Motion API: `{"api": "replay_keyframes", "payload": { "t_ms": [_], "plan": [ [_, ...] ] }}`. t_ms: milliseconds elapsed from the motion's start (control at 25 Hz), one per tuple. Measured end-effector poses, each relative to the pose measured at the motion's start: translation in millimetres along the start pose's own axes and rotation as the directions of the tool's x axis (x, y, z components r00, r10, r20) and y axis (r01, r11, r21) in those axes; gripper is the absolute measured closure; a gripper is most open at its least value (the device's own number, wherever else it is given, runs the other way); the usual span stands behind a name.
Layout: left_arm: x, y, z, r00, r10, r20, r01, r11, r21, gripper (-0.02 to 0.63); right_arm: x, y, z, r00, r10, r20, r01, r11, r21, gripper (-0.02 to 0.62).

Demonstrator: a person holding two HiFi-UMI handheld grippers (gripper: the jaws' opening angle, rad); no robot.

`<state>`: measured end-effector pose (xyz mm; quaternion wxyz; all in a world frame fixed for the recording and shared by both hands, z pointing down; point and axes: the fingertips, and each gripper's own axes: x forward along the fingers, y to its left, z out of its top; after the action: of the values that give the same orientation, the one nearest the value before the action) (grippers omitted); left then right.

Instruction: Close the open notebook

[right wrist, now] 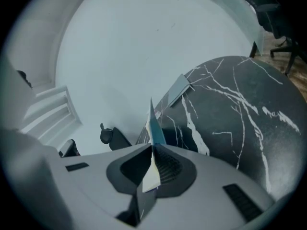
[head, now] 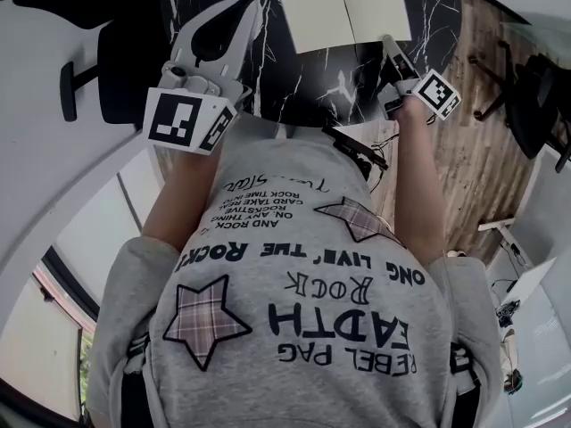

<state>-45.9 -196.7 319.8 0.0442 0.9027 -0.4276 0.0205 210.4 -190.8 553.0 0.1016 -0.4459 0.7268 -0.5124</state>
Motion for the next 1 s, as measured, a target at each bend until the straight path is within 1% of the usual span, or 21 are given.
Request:
{"api": "replay_keyframes", "payload": {
  "t_ms": [480, 720, 920, 1000],
  "plan": [
    [1, 0, -3, 1.0, -0.003, 0.004, 0.003, 1.0, -0.008, 0.597, 8, 24, -15, 0.996, -0.015, -0.085, 0.002, 0.989, -0.151, 0.568],
    [2, 0, -3, 1.0, -0.004, 0.011, 0.004, 1.0, -0.01, 0.597, 15, 37, -27, 0.988, -0.03, -0.15, -0.008, 0.969, -0.247, 0.568],
    [2, 2, 0, 1.0, -0.003, 0.013, 0.003, 1.0, -0.01, 0.597, 24, 53, -38, 0.978, -0.03, -0.207, -0.04, 0.943, -0.329, 0.568],
    [2, 3, 0, 1.0, -0.002, 0.012, 0.002, 1.0, -0.011, 0.597, 27, 57, -44, 0.972, -0.031, -0.231, -0.052, 0.938, -0.343, 0.566]
  ]
}}
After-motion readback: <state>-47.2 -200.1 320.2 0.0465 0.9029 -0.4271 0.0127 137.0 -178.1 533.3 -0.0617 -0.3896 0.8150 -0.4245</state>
